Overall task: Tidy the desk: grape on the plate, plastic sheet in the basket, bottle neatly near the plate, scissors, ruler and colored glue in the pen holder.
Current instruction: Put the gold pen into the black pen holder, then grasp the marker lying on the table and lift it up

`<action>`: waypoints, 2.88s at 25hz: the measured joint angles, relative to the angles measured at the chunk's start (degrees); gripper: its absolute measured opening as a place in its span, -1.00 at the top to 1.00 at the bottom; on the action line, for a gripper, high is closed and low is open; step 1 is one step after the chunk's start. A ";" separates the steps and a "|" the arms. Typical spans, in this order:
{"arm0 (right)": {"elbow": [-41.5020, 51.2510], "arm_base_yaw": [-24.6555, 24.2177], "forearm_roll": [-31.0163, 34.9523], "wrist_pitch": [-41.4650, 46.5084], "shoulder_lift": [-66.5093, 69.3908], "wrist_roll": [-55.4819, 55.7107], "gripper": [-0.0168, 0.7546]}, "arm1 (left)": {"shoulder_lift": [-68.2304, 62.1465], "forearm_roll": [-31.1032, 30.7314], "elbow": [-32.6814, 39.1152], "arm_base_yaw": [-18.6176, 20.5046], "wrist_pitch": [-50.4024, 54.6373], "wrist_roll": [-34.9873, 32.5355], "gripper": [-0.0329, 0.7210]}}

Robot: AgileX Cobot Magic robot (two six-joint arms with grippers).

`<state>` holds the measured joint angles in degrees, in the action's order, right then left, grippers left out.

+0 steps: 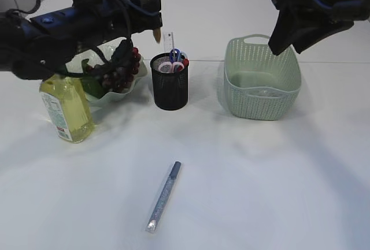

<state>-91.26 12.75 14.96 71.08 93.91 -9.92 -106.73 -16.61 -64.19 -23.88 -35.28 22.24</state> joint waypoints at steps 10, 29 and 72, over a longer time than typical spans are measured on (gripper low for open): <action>0.00 0.00 0.00 0.00 0.00 -0.10 0.01 | -13.83 -0.03 -12.99 1.57 -0.10 -0.13 0.71; 0.00 0.00 0.00 0.00 0.00 -0.25 0.01 | -15.05 -0.26 -13.49 1.57 3.37 -0.15 0.39; 8.73 -9.73 -9.93 0.14 -0.57 10.98 0.01 | -1.89 18.82 -13.82 -15.01 94.40 -4.81 0.31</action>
<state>-82.53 3.02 5.03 71.22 93.34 1.06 -108.62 2.22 -78.01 -38.89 59.13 17.44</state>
